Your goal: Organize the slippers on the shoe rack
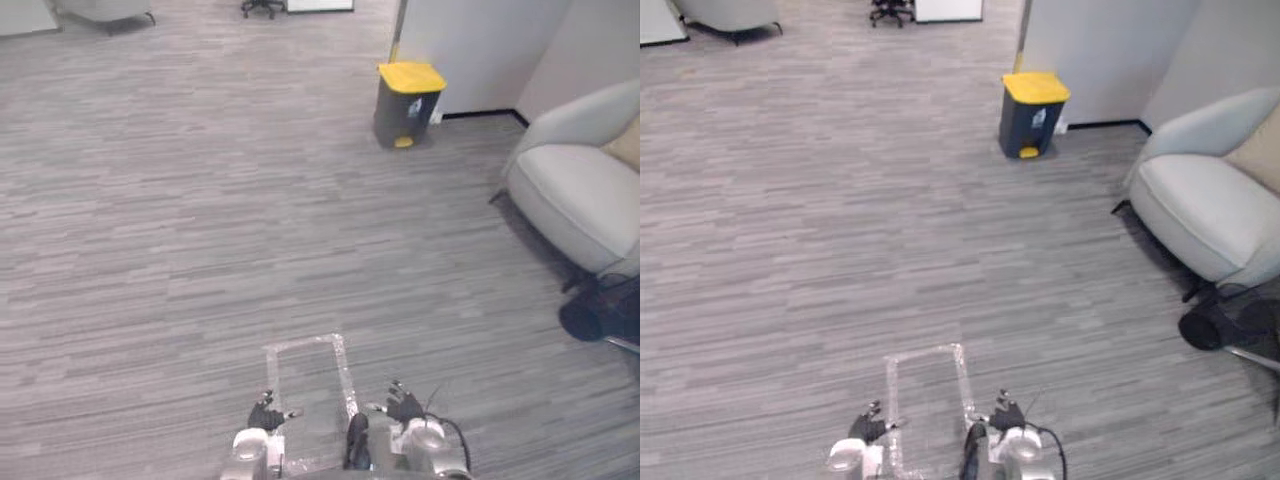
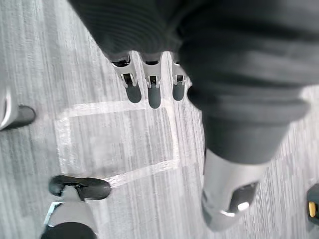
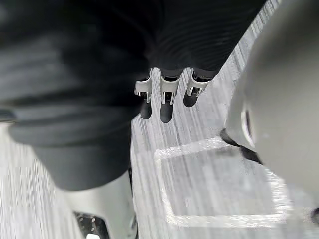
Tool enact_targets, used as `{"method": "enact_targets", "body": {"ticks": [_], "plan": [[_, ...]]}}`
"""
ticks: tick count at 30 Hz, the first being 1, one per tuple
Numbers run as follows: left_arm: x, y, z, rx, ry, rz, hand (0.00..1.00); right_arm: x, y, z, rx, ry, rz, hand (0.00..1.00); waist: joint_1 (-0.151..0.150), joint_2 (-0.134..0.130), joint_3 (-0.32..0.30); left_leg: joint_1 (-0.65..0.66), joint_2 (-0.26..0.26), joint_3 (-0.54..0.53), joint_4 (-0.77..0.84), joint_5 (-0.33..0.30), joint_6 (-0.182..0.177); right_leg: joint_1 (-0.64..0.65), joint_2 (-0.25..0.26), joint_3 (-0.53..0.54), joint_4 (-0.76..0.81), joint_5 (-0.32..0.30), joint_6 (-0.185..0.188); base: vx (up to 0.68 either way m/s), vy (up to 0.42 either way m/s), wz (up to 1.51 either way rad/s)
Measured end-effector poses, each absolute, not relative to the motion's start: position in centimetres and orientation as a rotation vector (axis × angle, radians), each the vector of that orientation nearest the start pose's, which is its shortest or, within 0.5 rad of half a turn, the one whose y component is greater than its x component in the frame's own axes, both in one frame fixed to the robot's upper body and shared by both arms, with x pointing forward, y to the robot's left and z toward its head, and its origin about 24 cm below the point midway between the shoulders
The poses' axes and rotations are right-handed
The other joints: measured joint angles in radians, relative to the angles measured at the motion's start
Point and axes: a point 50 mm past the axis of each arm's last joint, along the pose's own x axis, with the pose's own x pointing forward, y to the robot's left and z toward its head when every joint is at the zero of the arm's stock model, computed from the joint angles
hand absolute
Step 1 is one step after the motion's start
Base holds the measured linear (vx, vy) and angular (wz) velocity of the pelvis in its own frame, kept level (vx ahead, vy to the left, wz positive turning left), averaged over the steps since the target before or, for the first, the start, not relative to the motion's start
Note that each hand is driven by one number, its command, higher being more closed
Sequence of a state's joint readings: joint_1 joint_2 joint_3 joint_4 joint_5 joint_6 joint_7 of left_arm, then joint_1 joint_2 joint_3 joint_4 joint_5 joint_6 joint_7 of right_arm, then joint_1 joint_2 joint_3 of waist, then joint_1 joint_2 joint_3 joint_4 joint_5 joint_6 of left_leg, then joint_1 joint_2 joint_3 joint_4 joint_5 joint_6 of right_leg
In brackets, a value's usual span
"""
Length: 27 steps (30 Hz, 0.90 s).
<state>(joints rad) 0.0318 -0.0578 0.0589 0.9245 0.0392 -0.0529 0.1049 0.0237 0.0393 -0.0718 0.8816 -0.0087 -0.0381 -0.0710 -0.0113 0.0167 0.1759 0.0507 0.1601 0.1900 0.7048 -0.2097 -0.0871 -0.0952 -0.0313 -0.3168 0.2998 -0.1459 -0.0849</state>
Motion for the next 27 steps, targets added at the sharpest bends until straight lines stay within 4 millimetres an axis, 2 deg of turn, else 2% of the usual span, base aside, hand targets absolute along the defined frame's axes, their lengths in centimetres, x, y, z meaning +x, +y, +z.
{"method": "enact_targets", "body": {"ticks": [1,2,4,5,7,8,9,10,11,12,13,14,15,16,18,20,21,22,25,26,27], "plan": [[14.5,14.5,-14.1,0.003,0.89,0.124,0.0,15.2,-14.9,-13.8,0.027,0.874,-0.115,0.0,0.007,0.0,0.004,-0.073,0.042,-0.024,0.17,0.053,-0.003,0.041,0.023,0.013,-0.011,-0.021,-0.011,0.44,-0.056,-0.59],[14.8,14.7,-13.9,0.003,0.869,0.131,0.0,14.9,-14.7,-13.9,0.025,0.883,-0.113,0.0,0.017,0.004,0.004,-0.131,0.075,-0.02,0.317,0.038,0.009,0.09,0.039,0.05,-0.011,-0.051,-0.021,0.44,-0.029,-0.77],[14.7,14.8,-13.8,0.004,0.864,0.133,0.0,14.7,-14.5,-14.0,0.019,0.892,-0.1,0.0,0.019,-0.018,0.004,-0.188,0.08,-0.009,0.334,0.003,0.01,0.136,0.039,0.104,-0.03,-0.067,-0.018,0.44,-0.004,-0.98],[14.8,14.6,-13.7,0.001,0.857,0.127,0.0,14.5,-14.6,-14.1,0.021,0.899,-0.107,0.0,0.019,-0.018,0.001,-0.219,0.078,-0.006,0.265,-0.03,0.013,0.165,0.035,0.146,-0.045,-0.063,-0.012,0.46,0.028,-1.06],[14.9,14.6,-13.7,0.001,0.854,0.129,0.0,14.6,-14.5,-14.1,0.022,0.898,-0.108,0.0,0.023,-0.024,0.001,-0.228,0.061,-0.015,0.102,-0.056,0.011,0.187,0.028,0.207,-0.056,-0.063,-0.011,0.4,0.138,-1.14],[14.9,14.5,-13.7,-0.003,0.855,0.126,0.0,14.7,-14.5,-14.0,0.023,0.895,-0.108,0.0,0.025,-0.029,0.003,-0.228,0.017,-0.074,-0.068,-0.061,0.006,0.203,0.01,0.26,-0.06,-0.074,0.012,0.34,0.203,-1.11],[14.9,14.4,-13.7,-0.003,0.855,0.125,0.0,14.7,-14.5,-14.0,0.023,0.896,-0.108,0.0,0.026,-0.029,0.003,-0.227,0.002,-0.101,-0.119,-0.06,0.005,0.205,0.005,0.276,-0.059,-0.078,0.019,0.32,0.258,-1.08],[15.0,14.4,-13.7,-0.002,0.854,0.124,0.0,14.7,-14.5,-14.0,0.023,0.896,-0.109,0.0,0.025,-0.028,0.002,-0.225,-0.036,-0.182,-0.224,-0.045,0.004,0.21,-0.006,0.315,-0.056,-0.091,0.042,0.37,0.375,-1.06],[14.8,14.3,-13.8,-0.001,0.861,0.12,0.0,14.3,-14.7,-14.2,0.018,0.906,-0.114,0.0,0.028,-0.005,-0.013,-0.224,-0.057,-0.289,-0.341,0.031,0.013,0.198,0.001,0.367,-0.039,-0.117,0.086,0.31,0.322,-1.05],[14.7,14.2,-13.8,-0.001,0.867,0.119,0.0,14.2,-14.8,-14.2,0.015,0.909,-0.117,0.0,0.028,0.011,-0.02,-0.226,-0.054,-0.313,-0.358,0.085,-0.013,0.192,0.008,0.385,-0.031,-0.128,0.1,0.27,0.369,-0.98],[14.7,14.7,-14.0,0.006,0.875,0.138,0.0,14.0,-14.6,-14.3,0.02,0.921,-0.115,0.0,0.029,-0.013,-0.028,-0.221,-0.071,-0.278,-0.317,0.06,-0.021,0.19,-0.012,0.428,-0.009,-0.144,0.123,0.23,0.357,-0.82],[14.4,15.0,-14.1,0.012,0.884,0.146,0.0,13.4,-14.0,-14.5,0.04,0.936,-0.105,0.0,0.031,-0.044,-0.048,-0.202,-0.088,-0.216,-0.322,0.035,0.0,0.178,-0.049,0.457,0.009,-0.145,0.13,0.23,0.357,-0.82],[14.4,15.0,-14.1,0.013,0.883,0.146,0.0,13.3,-13.8,-14.6,0.039,0.942,-0.098,0.0,0.034,-0.049,-0.052,-0.194,-0.092,-0.197,-0.323,0.027,0.006,0.175,-0.058,0.467,0.015,-0.144,0.132,0.21,0.305,-0.98],[14.3,15.0,-14.1,0.014,0.886,0.148,0.0,13.0,-13.8,-14.7,0.039,0.953,-0.094,0.0,0.052,-0.058,-0.059,-0.166,-0.1,-0.153,-0.324,0.007,0.023,0.163,-0.076,0.49,0.038,-0.132,0.152,0.13,0.221,-0.85],[14.1,15.0,-14.3,0.014,0.895,0.147,0.0,12.9,-13.9,-14.7,0.04,0.955,-0.097,0.0,0.053,-0.066,-0.062,-0.119,-0.102,-0.083,-0.351,-0.005,0.04,0.132,-0.098,0.477,0.089,-0.114,0.177,0.15,0.263,-1.02],[14.0,15.0,-14.3,0.015,0.899,0.148,0.0,12.9,-13.8,-14.7,0.04,0.954,-0.094,0.0,0.059,-0.065,-0.063,-0.065,-0.099,-0.007,-0.404,-0.001,0.051,0.074,-0.134,0.378,0.18,-0.092,0.184,0.11,0.183,-1.04],[13.9,15.0,-14.4,0.016,0.906,0.147,0.0,13.0,-13.9,-14.7,0.033,0.952,-0.092,0.0,0.058,-0.065,-0.063,-0.041,-0.1,0.027,-0.429,0.002,0.055,0.054,-0.164,0.286,0.201,-0.091,0.182,0.08,0.083,-0.97],[13.7,15.0,-14.6,0.023,0.918,0.142,0.0,13.0,-13.9,-14.8,0.016,0.955,-0.08,0.0,0.055,-0.063,-0.064,-0.01,-0.102,0.065,-0.461,0.007,0.057,0.059,-0.192,0.138,0.162,-0.086,0.172,0.07,0.055,-0.84],[13.3,15.0,-14.9,0.04,0.947,0.122,0.0,12.9,-13.9,-15.1,0.001,0.979,-0.067,0.0,0.049,-0.056,-0.077,0.017,-0.109,0.101,-0.537,0.04,0.046,0.098,-0.189,0.006,0.024,-0.081,0.166,0.08,-0.021,-0.6],[13.2,14.7,-15.1,0.049,0.963,0.1,0.0,13.4,-14.4,-15.0,-0.017,0.974,-0.067,0.0,0.037,-0.033,-0.078,0.022,-0.1,0.106,-0.57,0.062,0.041,0.115,-0.157,-0.004,-0.05,-0.04,0.152,0.05,-0.056,-0.28],[13.1,14.8,-15.1,0.051,0.965,0.097,0.0,13.5,-14.6,-15.0,-0.023,0.974,-0.068,0.0,0.033,-0.024,-0.076,0.022,-0.095,0.105,-0.577,0.07,0.039,0.122,-0.146,-0.006,-0.073,-0.025,0.149,0.05,-0.07,-0.24]]}}
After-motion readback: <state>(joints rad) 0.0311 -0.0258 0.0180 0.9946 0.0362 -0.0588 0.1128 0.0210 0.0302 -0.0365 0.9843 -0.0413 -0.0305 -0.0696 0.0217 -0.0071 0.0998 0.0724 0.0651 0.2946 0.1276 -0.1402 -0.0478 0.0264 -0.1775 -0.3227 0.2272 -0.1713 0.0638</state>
